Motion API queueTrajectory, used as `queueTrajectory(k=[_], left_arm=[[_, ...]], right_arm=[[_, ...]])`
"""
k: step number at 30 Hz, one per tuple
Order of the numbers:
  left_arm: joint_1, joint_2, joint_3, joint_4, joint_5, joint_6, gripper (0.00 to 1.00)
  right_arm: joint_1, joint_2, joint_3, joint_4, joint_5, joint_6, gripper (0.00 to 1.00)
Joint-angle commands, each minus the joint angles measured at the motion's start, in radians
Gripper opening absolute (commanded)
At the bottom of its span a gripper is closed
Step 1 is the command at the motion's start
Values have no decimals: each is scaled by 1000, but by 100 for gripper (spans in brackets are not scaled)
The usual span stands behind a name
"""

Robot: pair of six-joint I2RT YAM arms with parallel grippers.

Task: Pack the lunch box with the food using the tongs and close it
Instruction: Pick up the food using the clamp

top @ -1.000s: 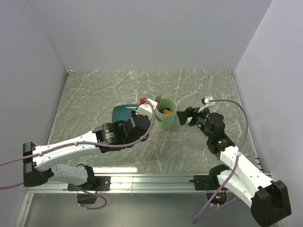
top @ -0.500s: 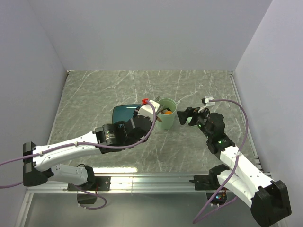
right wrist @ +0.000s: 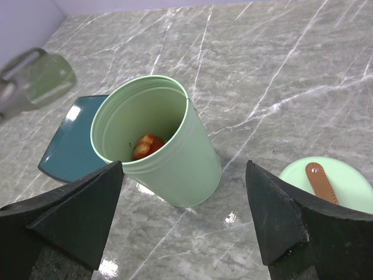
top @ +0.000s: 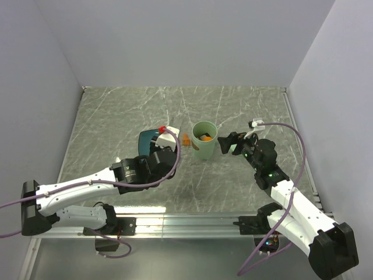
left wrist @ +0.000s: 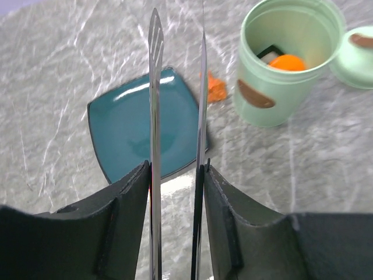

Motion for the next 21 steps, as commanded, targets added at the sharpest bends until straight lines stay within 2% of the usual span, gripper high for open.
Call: queueTrajectory(k=[1, 12, 18, 21], left_arm=[[57, 7, -42, 105, 56, -7, 47], [161, 103, -103, 254, 292, 47, 49], [186, 186, -99, 275, 352, 47, 49], [196, 222, -88, 266, 372, 42, 54]], right_arm=[[-8, -15, -5, 17, 8, 5, 92], [-10, -16, -9, 19, 6, 5, 92], [-10, -16, -9, 17, 8, 5, 92], [-8, -16, -8, 17, 9, 5, 92]])
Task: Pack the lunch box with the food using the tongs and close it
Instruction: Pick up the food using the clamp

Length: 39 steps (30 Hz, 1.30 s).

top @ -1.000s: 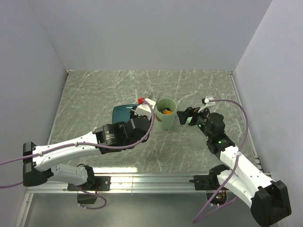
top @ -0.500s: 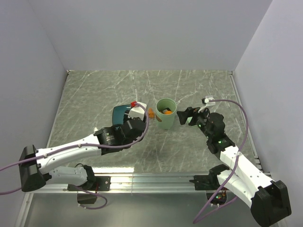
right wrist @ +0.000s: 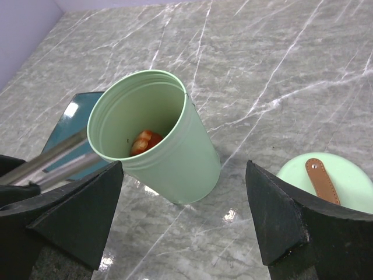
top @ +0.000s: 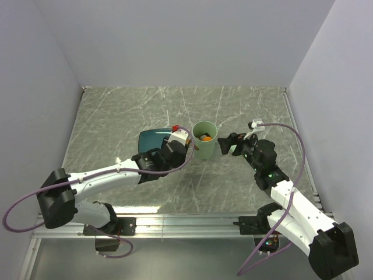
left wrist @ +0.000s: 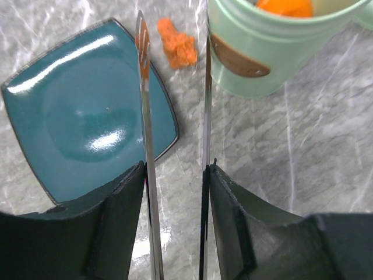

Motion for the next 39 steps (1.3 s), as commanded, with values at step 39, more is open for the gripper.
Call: queueTrajectory(k=[39], left_arm=[[118, 65, 21, 99, 64, 47, 22]], right_arm=[[-10, 2, 9, 19, 7, 4, 92]])
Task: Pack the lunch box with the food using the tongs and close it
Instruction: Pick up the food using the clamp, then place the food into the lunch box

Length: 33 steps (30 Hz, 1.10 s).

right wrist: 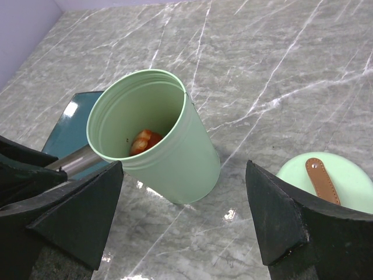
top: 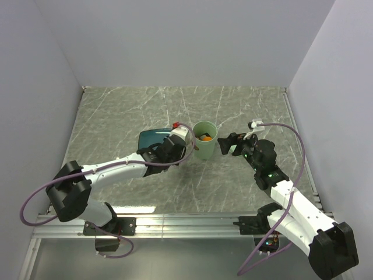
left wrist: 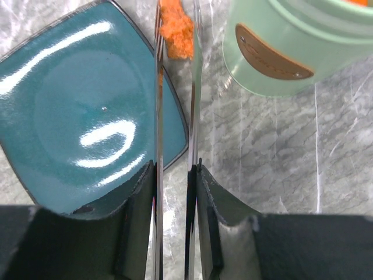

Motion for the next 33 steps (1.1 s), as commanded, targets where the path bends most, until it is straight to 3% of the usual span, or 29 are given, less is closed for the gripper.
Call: queueTrajectory(k=[1, 14, 21, 27, 33], left_arm=[[14, -68, 23, 55, -48, 20, 22], [63, -212, 59, 104, -83, 89, 21], [56, -370, 34, 141, -11, 85, 19], [-23, -476, -17, 179, 49, 82, 20], [-99, -431, 3, 142, 75, 75, 21]], right_arm=[[-8, 0, 7, 21, 7, 4, 92], [-6, -1, 10, 15, 20, 5, 92], [-8, 0, 10, 12, 29, 5, 92], [-8, 2, 12, 10, 33, 5, 92], [-9, -9, 10, 4, 38, 7, 92]])
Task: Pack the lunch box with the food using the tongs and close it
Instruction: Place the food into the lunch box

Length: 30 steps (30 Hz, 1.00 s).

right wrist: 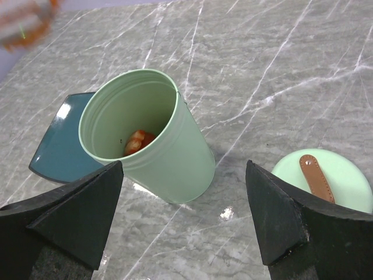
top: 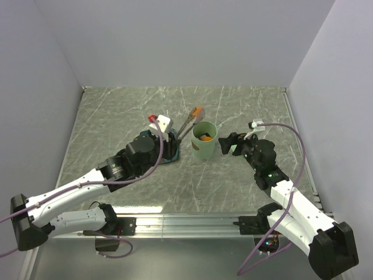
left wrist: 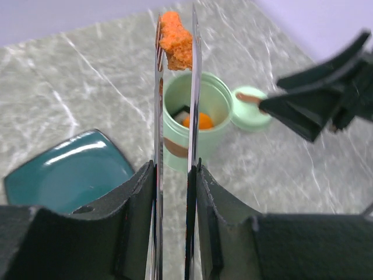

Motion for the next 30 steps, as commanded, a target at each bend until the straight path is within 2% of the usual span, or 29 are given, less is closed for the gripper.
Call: queueTrajectory(k=[1, 11, 13, 14, 19, 25, 30], left_arm=[[-37, 43, 11, 17, 25, 0, 21], [-54, 117, 11, 33, 35, -5, 23], [-52, 127, 16, 33, 36, -5, 27], [-52, 129, 18, 33, 32, -6, 33], [-52, 137, 21, 35, 30, -5, 44], [-54, 135, 21, 41, 30, 1, 46], [-52, 130, 16, 58, 21, 6, 44]], right_arm=[[-8, -16, 9, 10, 17, 7, 92], [-8, -22, 4, 10, 15, 7, 92], [-8, -22, 4, 12, 14, 7, 92], [-8, -21, 5, 12, 14, 7, 92], [-9, -21, 5, 13, 14, 7, 92], [-8, -13, 9, 13, 12, 5, 92], [-8, -13, 10, 12, 12, 5, 92]])
